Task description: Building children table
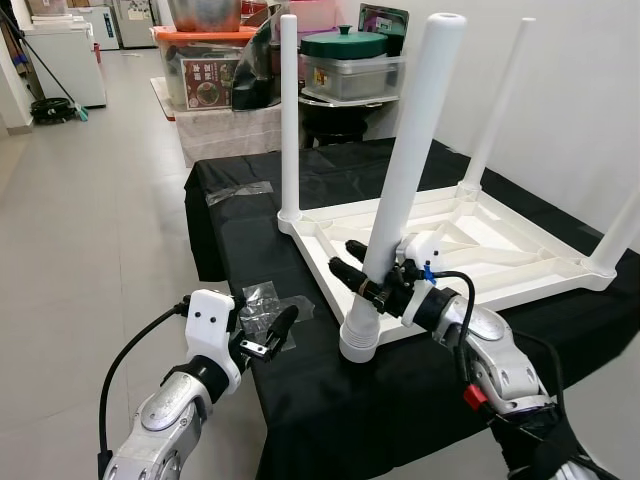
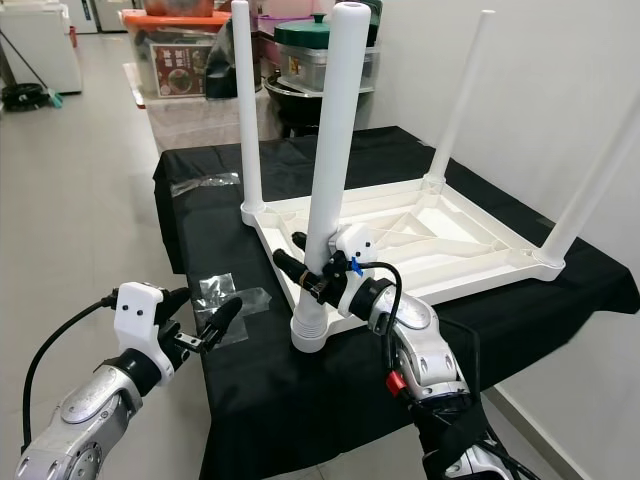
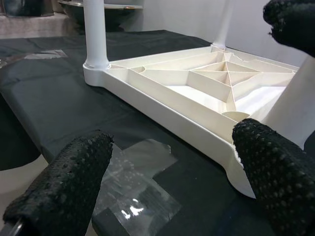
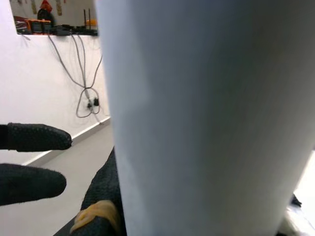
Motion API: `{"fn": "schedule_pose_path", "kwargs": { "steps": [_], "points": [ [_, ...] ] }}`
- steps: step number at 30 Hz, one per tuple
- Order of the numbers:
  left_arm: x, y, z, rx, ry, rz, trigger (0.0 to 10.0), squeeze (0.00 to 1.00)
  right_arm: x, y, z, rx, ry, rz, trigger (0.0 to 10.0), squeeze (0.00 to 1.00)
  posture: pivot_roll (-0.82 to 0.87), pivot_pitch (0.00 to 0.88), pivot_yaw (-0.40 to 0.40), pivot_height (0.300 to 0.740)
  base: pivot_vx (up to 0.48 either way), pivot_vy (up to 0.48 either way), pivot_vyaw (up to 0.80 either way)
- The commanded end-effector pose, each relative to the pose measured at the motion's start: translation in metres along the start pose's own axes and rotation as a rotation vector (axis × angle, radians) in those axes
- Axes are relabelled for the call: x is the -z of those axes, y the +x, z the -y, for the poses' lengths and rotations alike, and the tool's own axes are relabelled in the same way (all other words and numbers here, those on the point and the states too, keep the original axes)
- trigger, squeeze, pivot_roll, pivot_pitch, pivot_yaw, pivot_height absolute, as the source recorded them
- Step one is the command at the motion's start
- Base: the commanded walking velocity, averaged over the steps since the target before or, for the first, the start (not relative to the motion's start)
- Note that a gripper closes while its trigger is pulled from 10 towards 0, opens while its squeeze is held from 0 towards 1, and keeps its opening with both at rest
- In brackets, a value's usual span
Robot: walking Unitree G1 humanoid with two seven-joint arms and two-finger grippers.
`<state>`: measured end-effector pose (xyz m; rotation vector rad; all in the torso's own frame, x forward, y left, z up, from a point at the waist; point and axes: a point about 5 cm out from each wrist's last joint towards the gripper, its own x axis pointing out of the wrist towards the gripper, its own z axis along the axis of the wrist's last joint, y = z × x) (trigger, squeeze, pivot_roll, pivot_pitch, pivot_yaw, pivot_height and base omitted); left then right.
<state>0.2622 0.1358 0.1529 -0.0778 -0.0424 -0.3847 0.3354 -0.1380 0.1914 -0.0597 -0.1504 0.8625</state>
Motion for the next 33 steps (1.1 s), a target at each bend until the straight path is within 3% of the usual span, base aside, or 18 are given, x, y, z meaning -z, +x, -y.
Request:
{"fn": "schedule_pose_path", "kwargs": {
  "steps": [1, 10, 15, 21, 23, 25, 29, 33],
  "points": [
    [0.004, -0.003, -0.002, -0.008, -0.018, -0.024, 10.0, 0.0, 0.009, -0.005, 0.004, -0.005, 0.052, -0.047, 0.0, 0.0, 0.08, 0.0, -0.047, 0.74, 0.0, 0.0, 0.0],
    [0.005, -0.004, -0.003, -0.016, -0.029, -0.031, 10.0, 0.0, -0.005, 0.003, 0.0, -0.09, 0.117, -0.017, 0.0, 0.0, 0.08, 0.0, -0.052, 0.74, 0.0, 0.0, 0.0],
    [0.007, -0.004, -0.003, -0.016, -0.026, -0.038, 10.0, 0.0, 0.003, 0.004, -0.018, -0.11, 0.131, -0.01, 0.0, 0.0, 0.08, 0.0, -0.049, 0.74, 0.0, 0.0, 0.0],
    [0.008, -0.003, -0.002, -0.013, -0.027, -0.041, 10.0, 0.0, 0.009, 0.0, -0.023, -0.105, 0.129, -0.022, 0.0, 0.0, 0.07, 0.0, -0.044, 0.74, 0.0, 0.0, 0.0],
    [0.009, -0.002, -0.002, -0.011, -0.026, -0.042, 10.0, 0.0, 0.008, -0.001, -0.02, -0.09, 0.123, -0.021, 0.0, 0.0, 0.07, 0.0, -0.043, 0.74, 0.0, 0.0, 0.0],
    [0.009, 0.0, -0.003, -0.01, -0.026, -0.043, 10.0, 0.0, 0.003, -0.002, -0.005, -0.027, 0.123, -0.005, 0.0, 0.0, 0.07, 0.0, -0.044, 0.74, 0.0, 0.0, 0.0],
    [0.009, 0.0, -0.003, -0.012, -0.026, -0.042, 10.0, 0.0, -0.001, -0.003, 0.009, 0.047, 0.147, 0.019, 0.0, 0.0, 0.07, 0.0, -0.044, 0.74, 0.0, 0.0, 0.0],
    [0.01, 0.0, -0.003, -0.017, -0.029, -0.04, 10.0, 0.0, -0.002, -0.01, 0.031, 0.214, 0.253, 0.07, 0.0, 0.0, 0.07, 0.0, -0.048, 0.74, 0.0, 0.0, 0.0]
  ]
}}
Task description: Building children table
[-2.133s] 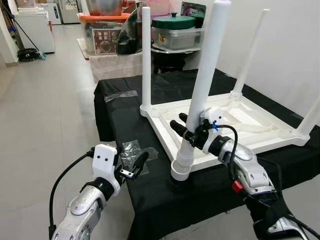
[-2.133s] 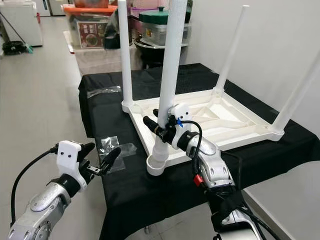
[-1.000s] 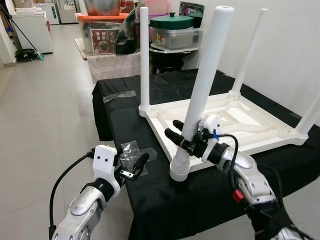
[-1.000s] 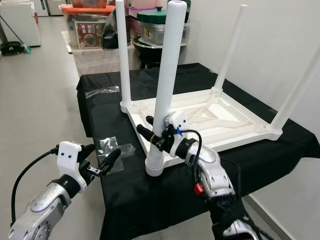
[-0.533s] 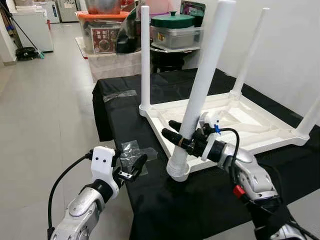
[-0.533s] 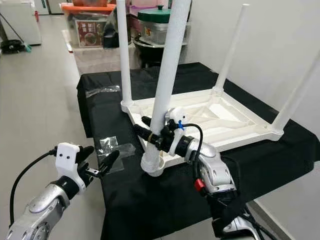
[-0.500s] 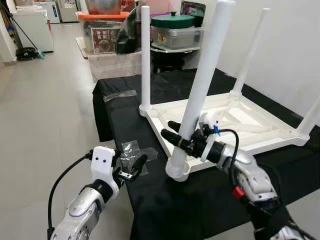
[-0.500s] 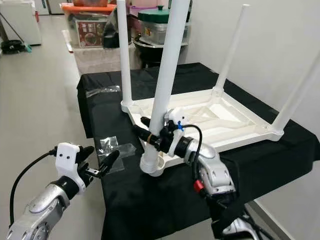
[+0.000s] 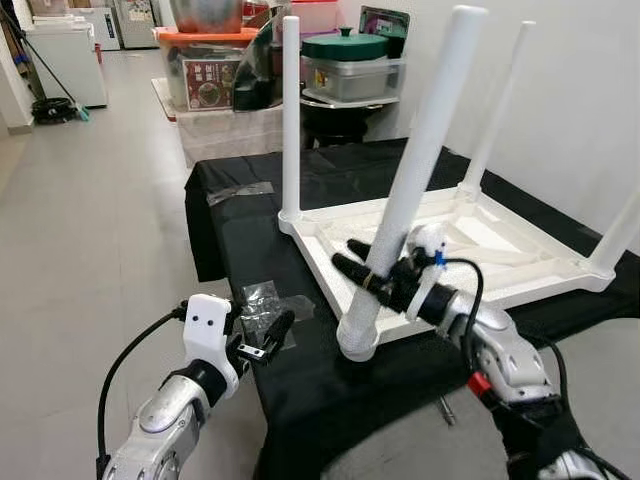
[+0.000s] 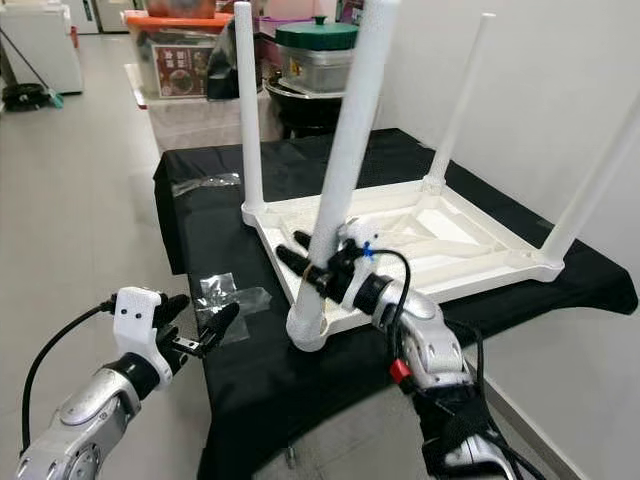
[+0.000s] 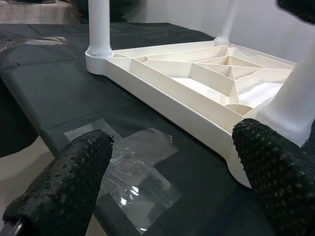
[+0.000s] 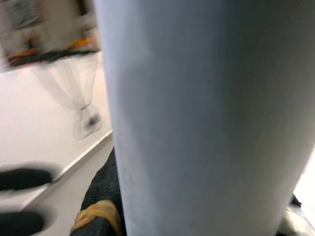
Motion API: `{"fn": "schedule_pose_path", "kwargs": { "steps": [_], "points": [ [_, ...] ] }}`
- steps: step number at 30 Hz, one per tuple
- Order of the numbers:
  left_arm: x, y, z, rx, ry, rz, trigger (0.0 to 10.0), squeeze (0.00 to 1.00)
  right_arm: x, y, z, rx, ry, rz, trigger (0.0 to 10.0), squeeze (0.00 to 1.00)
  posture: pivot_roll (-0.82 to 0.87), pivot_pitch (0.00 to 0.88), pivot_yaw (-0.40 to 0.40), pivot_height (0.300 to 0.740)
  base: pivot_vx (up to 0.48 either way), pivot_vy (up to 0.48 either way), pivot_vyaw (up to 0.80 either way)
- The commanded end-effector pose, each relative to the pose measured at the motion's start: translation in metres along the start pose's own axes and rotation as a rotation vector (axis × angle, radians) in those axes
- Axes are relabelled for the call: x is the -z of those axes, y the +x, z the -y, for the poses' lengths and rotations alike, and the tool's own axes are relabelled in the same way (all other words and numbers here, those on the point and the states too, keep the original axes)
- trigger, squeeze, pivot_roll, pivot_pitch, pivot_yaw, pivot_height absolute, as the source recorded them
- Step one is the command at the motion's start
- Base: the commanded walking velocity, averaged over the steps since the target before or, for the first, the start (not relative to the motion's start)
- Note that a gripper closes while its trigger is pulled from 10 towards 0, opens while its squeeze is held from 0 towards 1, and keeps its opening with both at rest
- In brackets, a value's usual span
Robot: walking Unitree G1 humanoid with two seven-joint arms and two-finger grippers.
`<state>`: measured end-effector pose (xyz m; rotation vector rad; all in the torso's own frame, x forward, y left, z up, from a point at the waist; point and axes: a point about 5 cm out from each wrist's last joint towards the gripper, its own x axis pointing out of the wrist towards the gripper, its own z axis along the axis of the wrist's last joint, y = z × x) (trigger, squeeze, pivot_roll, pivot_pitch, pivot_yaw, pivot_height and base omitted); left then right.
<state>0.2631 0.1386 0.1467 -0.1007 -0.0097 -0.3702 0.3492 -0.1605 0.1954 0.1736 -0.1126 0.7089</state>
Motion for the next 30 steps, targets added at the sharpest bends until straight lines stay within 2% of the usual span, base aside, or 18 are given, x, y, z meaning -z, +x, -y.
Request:
{"fn": "schedule_pose_path", "kwargs": {
  "steps": [1, 5, 7, 9, 15, 22, 30],
  "points": [
    [0.004, 0.001, 0.001, -0.001, -0.001, -0.013, 10.0, 0.0, -0.002, -0.001, 0.006, 0.046, 0.04, 0.016, 0.0, 0.0, 0.07, 0.0, -0.048, 0.74, 0.0, 0.0, 0.0],
    [0.005, 0.0, 0.001, -0.003, -0.002, -0.019, 10.0, 0.0, 0.005, -0.007, 0.012, 0.126, 0.145, 0.035, 0.0, 0.0, 0.07, 0.0, -0.043, 0.74, 0.0, 0.0, 0.0],
    [0.006, 0.0, 0.001, -0.003, -0.001, -0.02, 10.0, 0.0, 0.009, -0.008, 0.011, 0.13, 0.17, 0.03, 0.0, 0.0, 0.07, 0.0, -0.041, 0.74, 0.0, 0.0, 0.0],
    [0.006, 0.001, 0.001, 0.002, 0.001, -0.025, 10.0, 0.0, 0.021, -0.01, 0.008, 0.12, 0.239, -0.003, 0.0, 0.0, 0.07, 0.0, -0.038, 0.74, 0.0, 0.0, 0.0],
    [0.007, 0.001, 0.001, 0.007, 0.003, -0.029, 10.0, 0.0, 0.029, -0.007, 0.001, 0.087, 0.26, -0.036, 0.0, 0.0, 0.07, 0.0, -0.039, 0.74, 0.0, 0.0, 0.0],
    [0.008, 0.001, 0.002, 0.007, 0.001, -0.031, 10.0, 0.0, 0.03, -0.005, 0.0, 0.083, 0.268, -0.042, 0.0, 0.0, 0.07, 0.0, -0.041, 0.74, 0.0, 0.0, 0.0],
    [0.009, 0.002, 0.001, 0.005, 0.005, -0.032, 10.0, 0.0, 0.028, -0.004, -0.002, 0.069, 0.239, -0.058, 0.0, 0.0, 0.06, 0.0, -0.041, 0.74, 0.0, 0.0, 0.0]
  ]
}}
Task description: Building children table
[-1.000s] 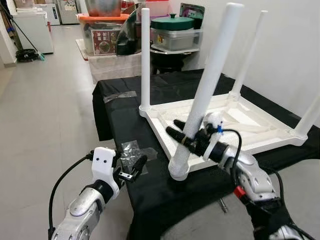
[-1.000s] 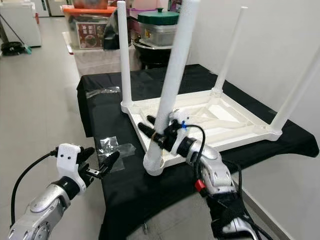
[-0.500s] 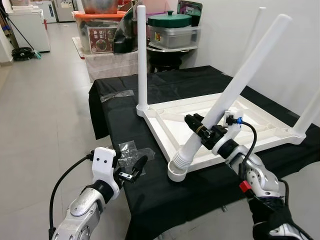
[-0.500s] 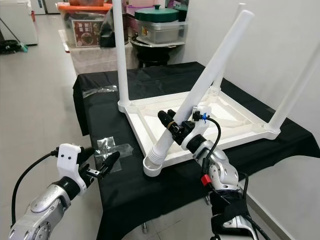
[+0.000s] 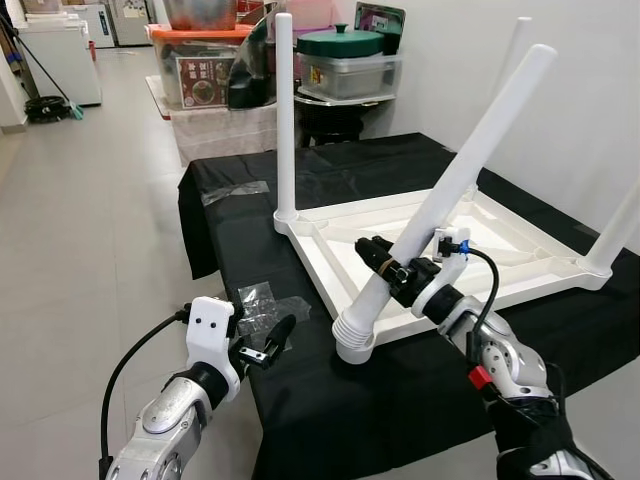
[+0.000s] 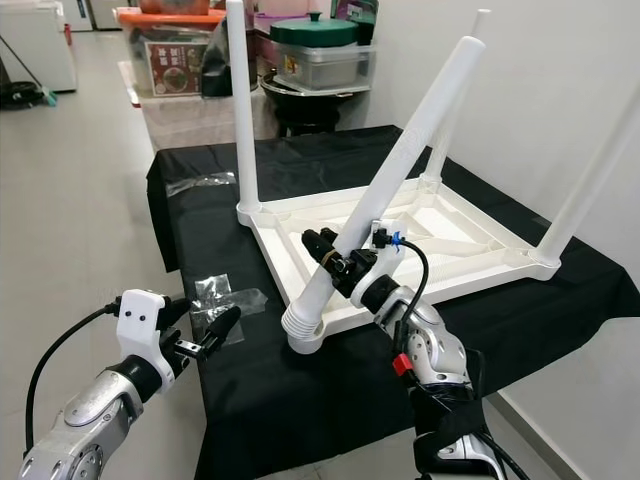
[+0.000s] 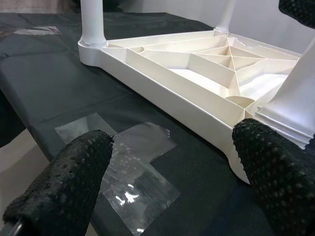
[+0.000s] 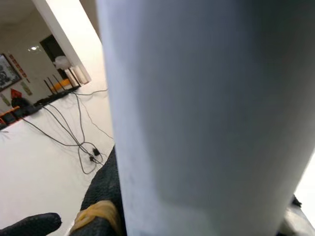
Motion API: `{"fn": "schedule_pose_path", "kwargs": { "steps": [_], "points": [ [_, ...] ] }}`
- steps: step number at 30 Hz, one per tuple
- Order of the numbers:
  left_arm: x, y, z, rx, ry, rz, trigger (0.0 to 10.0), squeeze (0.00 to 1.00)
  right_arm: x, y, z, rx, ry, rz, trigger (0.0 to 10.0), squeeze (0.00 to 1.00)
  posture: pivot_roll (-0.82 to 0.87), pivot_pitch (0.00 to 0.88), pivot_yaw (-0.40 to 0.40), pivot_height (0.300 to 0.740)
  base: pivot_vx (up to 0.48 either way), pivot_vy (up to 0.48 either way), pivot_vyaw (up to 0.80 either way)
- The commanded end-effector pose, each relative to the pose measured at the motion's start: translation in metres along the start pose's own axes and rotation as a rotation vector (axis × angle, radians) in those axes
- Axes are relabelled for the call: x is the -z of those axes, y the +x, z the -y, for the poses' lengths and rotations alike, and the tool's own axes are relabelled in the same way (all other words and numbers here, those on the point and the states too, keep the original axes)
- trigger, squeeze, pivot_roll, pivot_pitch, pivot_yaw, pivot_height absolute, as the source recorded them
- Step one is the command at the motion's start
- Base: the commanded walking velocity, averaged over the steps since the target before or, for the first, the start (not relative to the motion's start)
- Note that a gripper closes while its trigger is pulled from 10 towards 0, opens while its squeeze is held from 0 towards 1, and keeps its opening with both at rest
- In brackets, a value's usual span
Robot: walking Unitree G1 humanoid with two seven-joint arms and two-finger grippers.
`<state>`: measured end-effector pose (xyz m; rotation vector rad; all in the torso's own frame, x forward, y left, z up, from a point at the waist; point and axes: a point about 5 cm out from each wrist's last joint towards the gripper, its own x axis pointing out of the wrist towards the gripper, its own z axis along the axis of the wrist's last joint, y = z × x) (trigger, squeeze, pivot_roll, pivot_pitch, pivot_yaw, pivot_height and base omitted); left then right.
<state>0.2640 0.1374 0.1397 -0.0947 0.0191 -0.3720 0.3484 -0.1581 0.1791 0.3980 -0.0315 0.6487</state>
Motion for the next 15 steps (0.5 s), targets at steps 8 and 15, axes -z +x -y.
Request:
{"fn": "schedule_pose_path", "kwargs": {
  "steps": [8, 15],
  "points": [
    [0.004, 0.0, 0.001, -0.001, 0.002, -0.012, 10.0, 0.0, 0.016, -0.004, 0.009, 0.034, 0.041, -0.08, 0.0, 0.0, 0.07, 0.0, -0.049, 0.74, 0.0, 0.0, 0.0],
    [0.006, -0.001, 0.001, -0.004, -0.005, -0.022, 10.0, 0.0, 0.029, -0.008, 0.018, 0.08, 0.165, -0.105, 0.0, 0.0, 0.07, 0.0, -0.049, 0.74, 0.0, 0.0, 0.0]
  ]
}}
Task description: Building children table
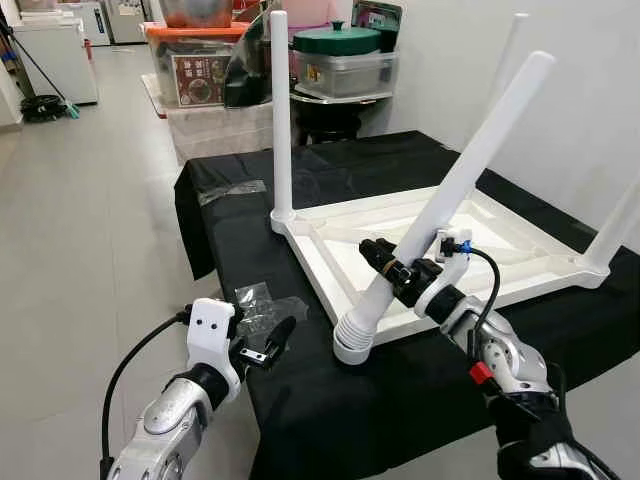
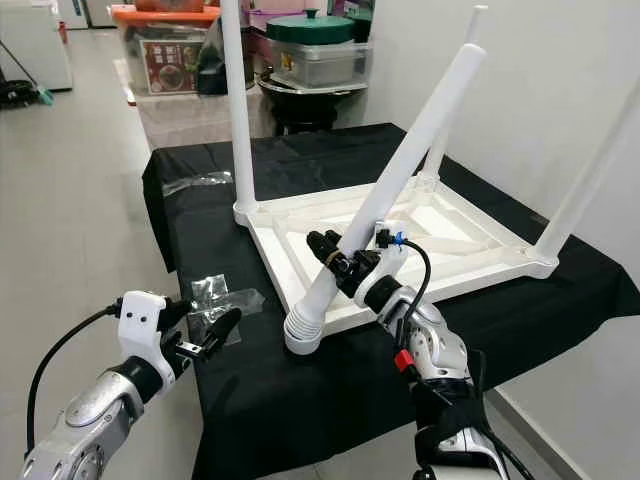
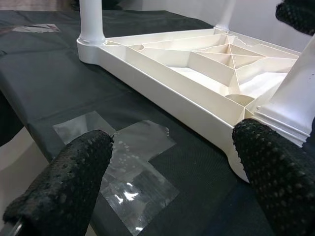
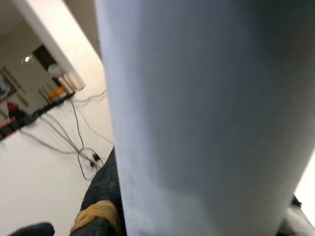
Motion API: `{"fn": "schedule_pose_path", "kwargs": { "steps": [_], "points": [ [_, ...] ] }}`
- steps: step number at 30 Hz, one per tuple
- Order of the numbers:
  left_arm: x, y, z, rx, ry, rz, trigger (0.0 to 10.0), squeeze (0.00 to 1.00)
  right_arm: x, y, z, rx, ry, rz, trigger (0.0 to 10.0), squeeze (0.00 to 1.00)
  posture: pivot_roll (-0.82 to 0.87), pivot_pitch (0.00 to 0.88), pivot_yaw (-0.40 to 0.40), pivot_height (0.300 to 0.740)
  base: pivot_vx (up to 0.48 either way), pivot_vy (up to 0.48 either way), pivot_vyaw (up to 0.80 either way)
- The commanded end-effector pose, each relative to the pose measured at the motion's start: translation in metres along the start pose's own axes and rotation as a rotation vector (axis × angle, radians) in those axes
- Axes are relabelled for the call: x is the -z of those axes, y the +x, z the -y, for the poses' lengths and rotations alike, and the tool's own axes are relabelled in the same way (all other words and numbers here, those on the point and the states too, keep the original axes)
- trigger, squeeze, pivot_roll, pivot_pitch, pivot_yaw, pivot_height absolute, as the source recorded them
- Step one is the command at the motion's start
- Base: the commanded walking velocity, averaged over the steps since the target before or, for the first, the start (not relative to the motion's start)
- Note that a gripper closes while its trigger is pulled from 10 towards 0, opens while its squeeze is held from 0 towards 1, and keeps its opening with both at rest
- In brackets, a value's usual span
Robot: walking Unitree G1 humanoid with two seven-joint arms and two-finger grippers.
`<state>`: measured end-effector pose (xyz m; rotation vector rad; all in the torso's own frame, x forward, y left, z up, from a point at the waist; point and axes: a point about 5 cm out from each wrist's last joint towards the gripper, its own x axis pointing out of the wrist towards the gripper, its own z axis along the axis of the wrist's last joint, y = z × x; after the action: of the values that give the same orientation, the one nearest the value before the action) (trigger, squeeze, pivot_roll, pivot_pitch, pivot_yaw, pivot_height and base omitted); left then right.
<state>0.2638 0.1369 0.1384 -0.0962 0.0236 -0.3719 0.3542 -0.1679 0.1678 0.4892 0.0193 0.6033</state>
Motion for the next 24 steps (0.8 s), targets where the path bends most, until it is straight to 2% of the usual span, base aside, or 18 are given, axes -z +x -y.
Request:
{"fn": "schedule_pose_path", "kwargs": {
  "steps": [1, 3, 4, 7, 10, 12, 13, 15, 16, 17, 20, 21, 22, 24],
  "points": [
    [0.005, 0.0, 0.001, -0.003, -0.004, -0.018, 10.0, 0.0, 0.023, -0.005, 0.005, 0.029, 0.087, -0.098, 0.0, 0.0, 0.07, 0.0, -0.049, 0.74, 0.0, 0.0, 0.0],
    [0.005, 0.0, 0.001, -0.003, -0.008, -0.019, 10.0, 0.0, 0.032, -0.004, -0.003, -0.003, 0.16, -0.115, 0.0, 0.0, 0.07, 0.0, -0.049, 0.74, 0.0, 0.0, 0.0],
    [0.005, 0.0, 0.001, -0.003, -0.008, -0.019, 10.0, 0.0, 0.032, -0.004, -0.003, -0.003, 0.16, -0.115, 0.0, 0.0, 0.07, 0.0, -0.049, 0.74, 0.0, 0.0, 0.0],
    [0.005, 0.001, 0.001, -0.004, -0.009, -0.02, 10.0, 0.0, 0.047, -0.005, -0.018, -0.057, 0.206, -0.161, 0.0, 0.0, 0.07, 0.0, -0.049, 0.74, 0.0, 0.0, 0.0],
    [0.005, 0.001, 0.0, -0.004, -0.009, -0.02, 10.0, 0.0, 0.056, -0.007, -0.027, -0.087, 0.211, -0.188, 0.0, 0.0, 0.07, 0.0, -0.05, 0.74, 0.0, 0.0, 0.0],
    [0.005, 0.001, 0.001, -0.008, -0.008, -0.019, 10.0, 0.0, 0.074, -0.012, -0.047, -0.157, 0.172, -0.245, 0.0, 0.0, 0.07, 0.0, -0.05, 0.74, 0.0, 0.0, 0.0],
    [0.005, 0.001, 0.001, -0.009, -0.008, -0.018, 10.0, 0.0, 0.078, -0.014, -0.052, -0.177, 0.161, -0.257, 0.0, 0.0, 0.07, 0.0, -0.05, 0.74, 0.0, 0.0, 0.0],
    [0.005, 0.001, 0.001, -0.009, -0.008, -0.018, 10.0, 0.0, 0.078, -0.014, -0.052, -0.177, 0.161, -0.257, 0.0, 0.0, 0.07, 0.0, -0.05, 0.74, 0.0, 0.0, 0.0],
    [0.005, 0.002, 0.001, -0.01, -0.008, -0.019, 10.0, 0.0, 0.078, -0.014, -0.051, -0.176, 0.115, -0.26, 0.0, 0.0, 0.06, 0.0, -0.048, 0.74, 0.0, 0.0, 0.0],
    [0.005, 0.002, 0.001, -0.01, -0.008, -0.019, 10.0, 0.0, 0.078, -0.014, -0.051, -0.176, 0.115, -0.26, 0.0, 0.0, 0.06, 0.0, -0.048, 0.74, 0.0, 0.0, 0.0],
    [0.005, 0.002, 0.0, -0.011, -0.004, -0.017, 10.0, 0.0, 0.06, -0.008, -0.031, -0.125, -0.111, -0.234, 0.0, 0.0, 0.06, 0.0, -0.047, 0.74, 0.0, 0.0, 0.0],
    [0.005, 0.002, 0.0, -0.011, -0.004, -0.017, 10.0, 0.0, 0.06, -0.008, -0.031, -0.125, -0.111, -0.234, 0.0, 0.0, 0.06, 0.0, -0.047, 0.74, 0.0, 0.0, 0.0],
    [0.005, 0.002, 0.0, -0.012, -0.004, -0.015, 10.0, 0.0, 0.051, -0.006, -0.026, -0.112, -0.17, -0.219, 0.0, 0.0, 0.06, 0.0, -0.047, 0.74, 0.0, 0.0, 0.0],
    [0.005, 0.002, 0.0, -0.012, -0.004, -0.015, 10.0, 0.0, 0.051, -0.006, -0.026, -0.112, -0.17, -0.219, 0.0, 0.0, 0.06, 0.0, -0.047, 0.74, 0.0, 0.0, 0.0]
  ]
}}
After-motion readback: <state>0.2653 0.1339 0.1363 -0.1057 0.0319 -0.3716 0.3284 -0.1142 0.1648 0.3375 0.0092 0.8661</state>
